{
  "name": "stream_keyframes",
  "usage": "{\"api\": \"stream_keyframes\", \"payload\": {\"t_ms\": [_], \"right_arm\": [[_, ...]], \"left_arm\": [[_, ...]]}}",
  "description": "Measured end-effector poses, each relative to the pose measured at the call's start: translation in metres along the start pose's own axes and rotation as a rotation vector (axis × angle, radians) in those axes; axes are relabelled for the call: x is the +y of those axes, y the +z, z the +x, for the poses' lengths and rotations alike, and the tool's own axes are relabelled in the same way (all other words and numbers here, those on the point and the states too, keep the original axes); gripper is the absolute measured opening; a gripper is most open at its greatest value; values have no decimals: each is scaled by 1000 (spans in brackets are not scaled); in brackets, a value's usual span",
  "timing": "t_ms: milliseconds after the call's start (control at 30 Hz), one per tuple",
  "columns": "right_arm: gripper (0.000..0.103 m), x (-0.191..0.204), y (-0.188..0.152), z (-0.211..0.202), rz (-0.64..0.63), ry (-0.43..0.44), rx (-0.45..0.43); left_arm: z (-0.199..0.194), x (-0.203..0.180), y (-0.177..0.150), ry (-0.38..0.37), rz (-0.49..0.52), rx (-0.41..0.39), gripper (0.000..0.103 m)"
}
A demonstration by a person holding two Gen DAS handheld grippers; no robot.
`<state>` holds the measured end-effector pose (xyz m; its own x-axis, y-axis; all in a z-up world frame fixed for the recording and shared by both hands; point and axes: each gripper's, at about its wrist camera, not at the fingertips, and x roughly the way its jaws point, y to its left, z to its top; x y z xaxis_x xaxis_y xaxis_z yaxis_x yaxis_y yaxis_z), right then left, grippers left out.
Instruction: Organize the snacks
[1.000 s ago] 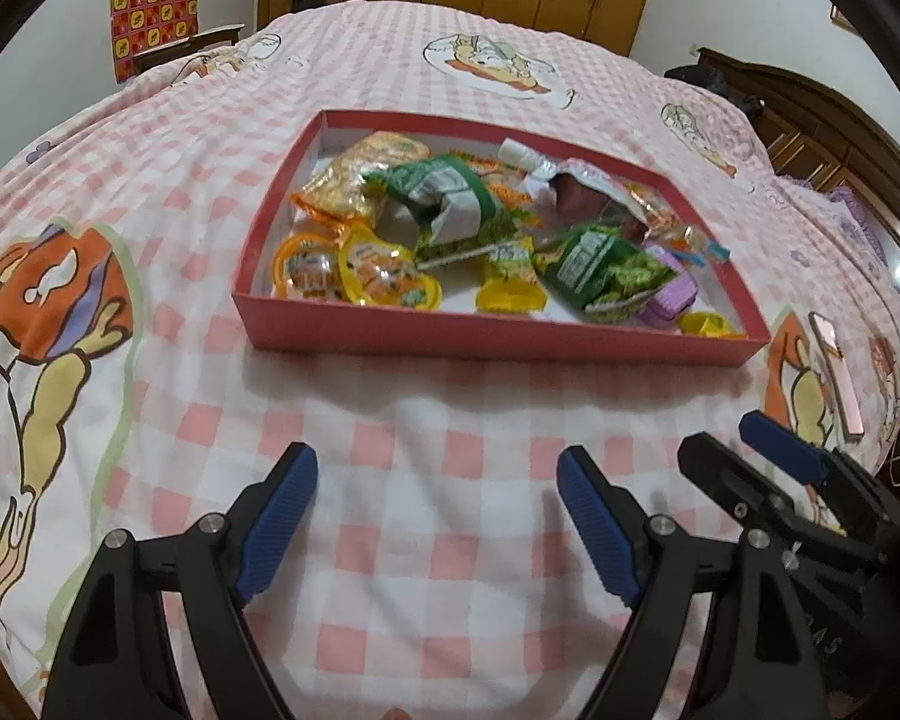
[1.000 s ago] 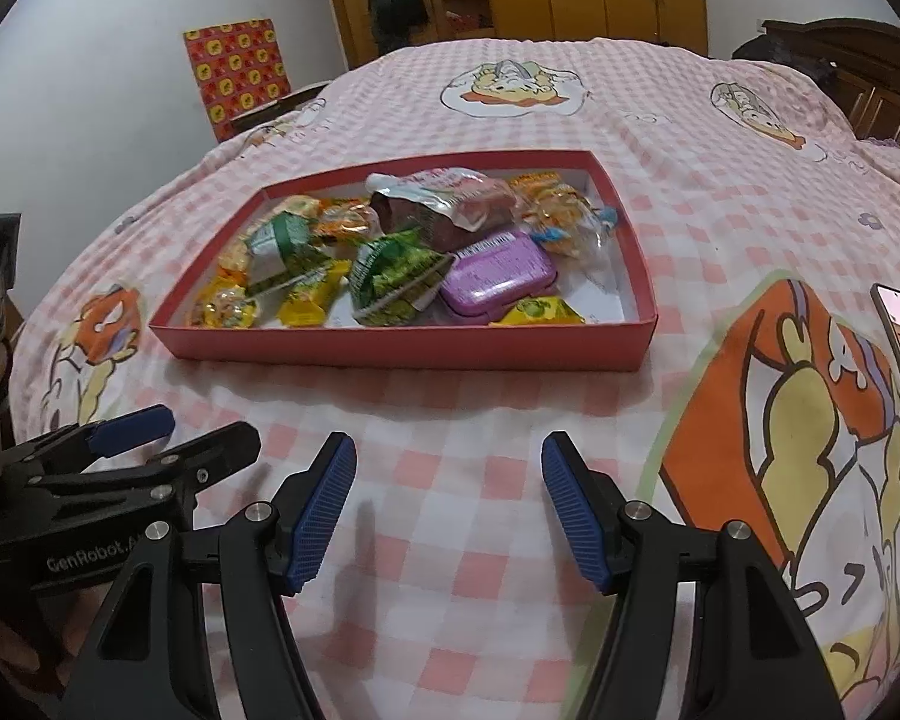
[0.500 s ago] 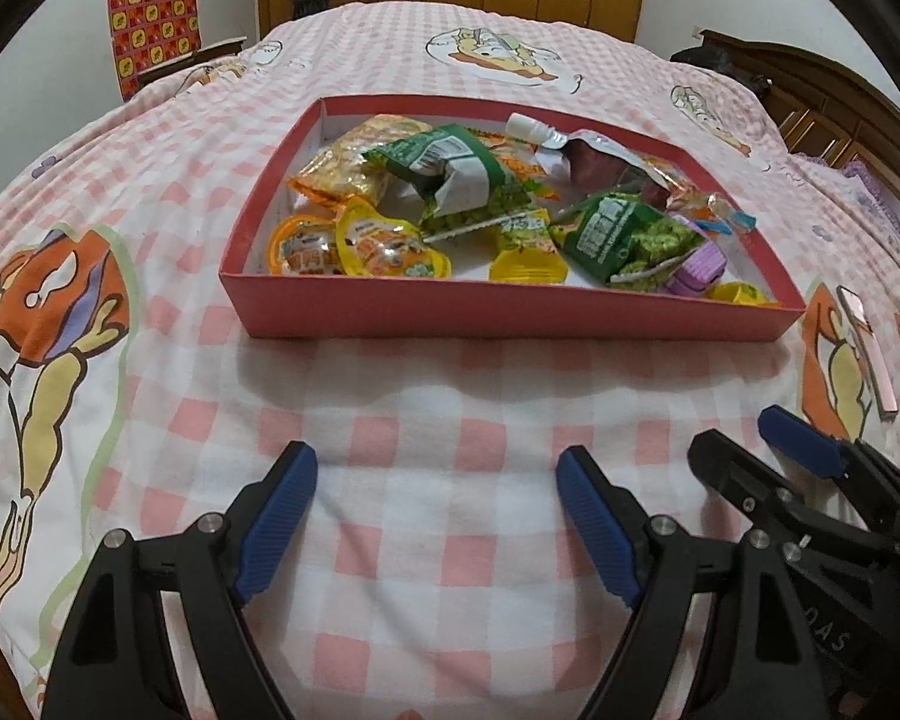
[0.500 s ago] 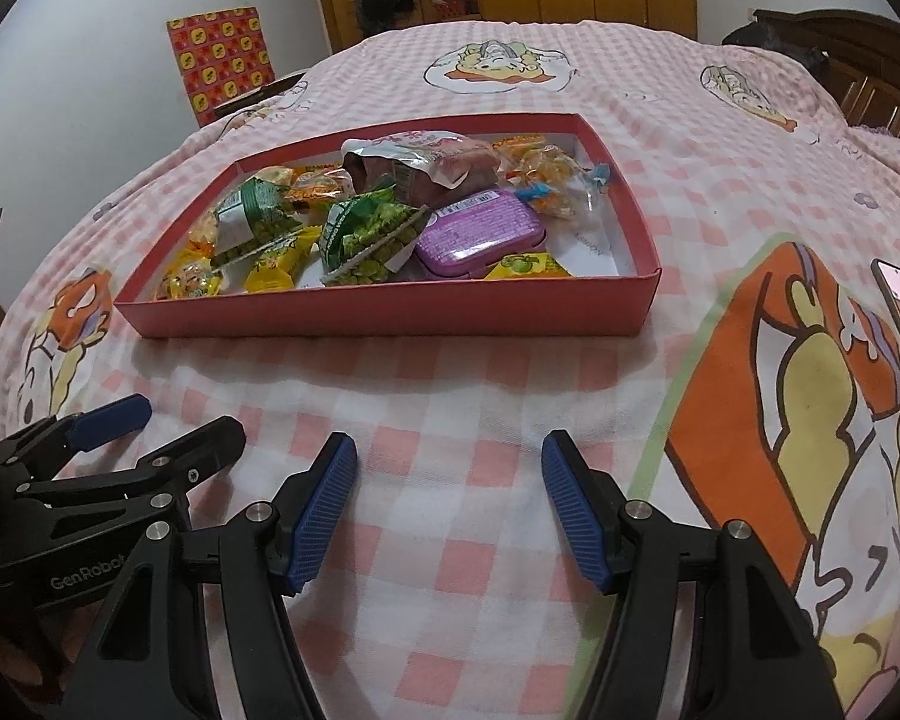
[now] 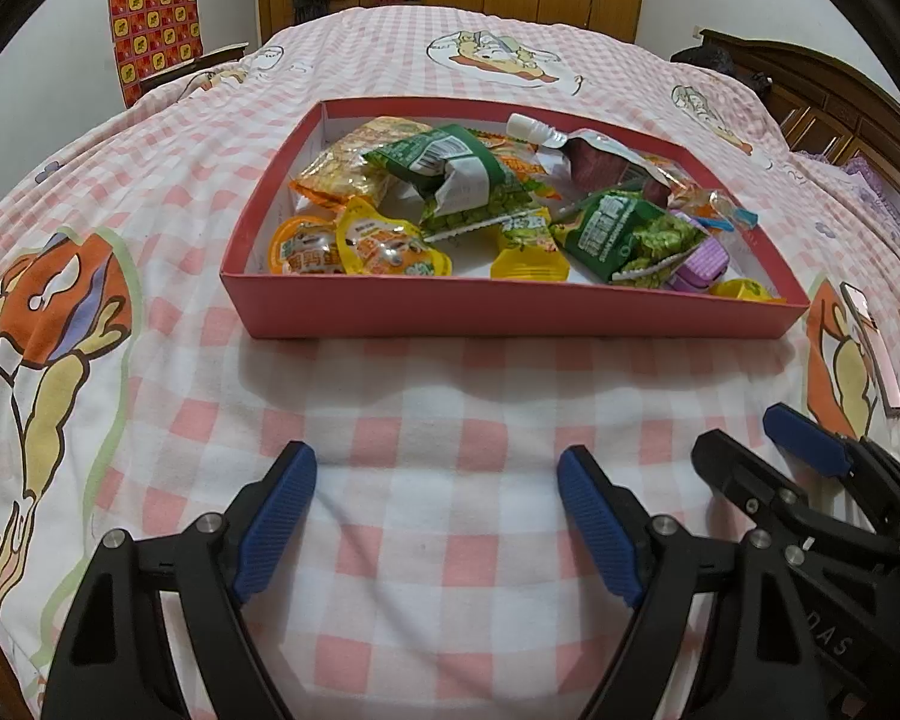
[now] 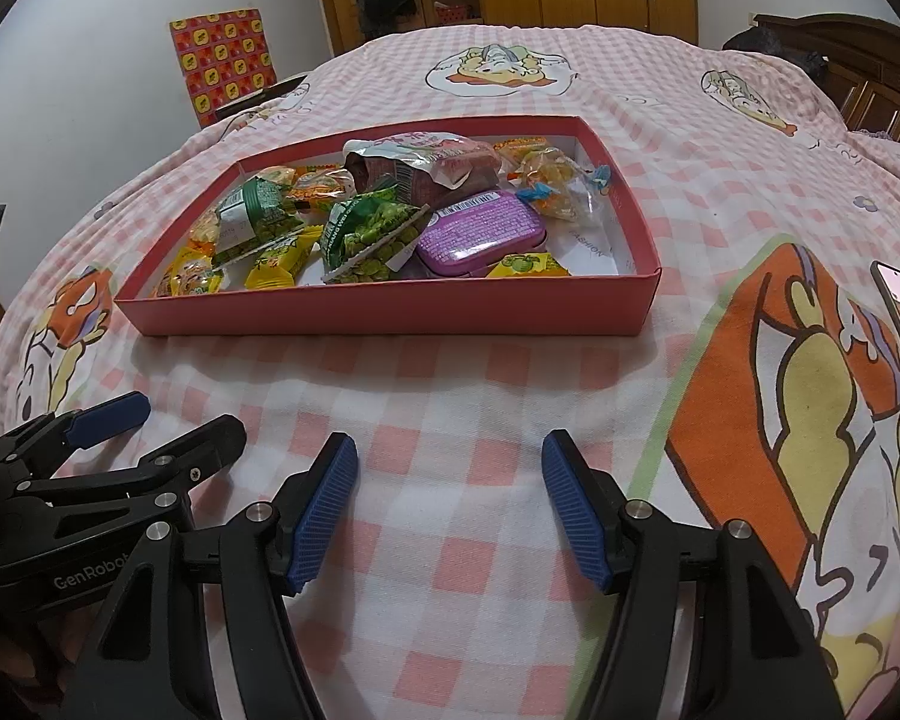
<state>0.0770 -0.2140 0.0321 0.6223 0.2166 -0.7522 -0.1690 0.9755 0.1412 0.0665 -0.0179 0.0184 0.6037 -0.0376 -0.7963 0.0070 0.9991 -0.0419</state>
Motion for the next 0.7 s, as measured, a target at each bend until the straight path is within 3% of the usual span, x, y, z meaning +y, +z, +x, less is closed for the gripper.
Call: {"api": "stream_keyframes", "payload": {"t_ms": [700], "right_arm": [[66,0,-1,0,0,0,-1]], "left_arm": [[-1,0,-1,7,3,-9,86]]}}
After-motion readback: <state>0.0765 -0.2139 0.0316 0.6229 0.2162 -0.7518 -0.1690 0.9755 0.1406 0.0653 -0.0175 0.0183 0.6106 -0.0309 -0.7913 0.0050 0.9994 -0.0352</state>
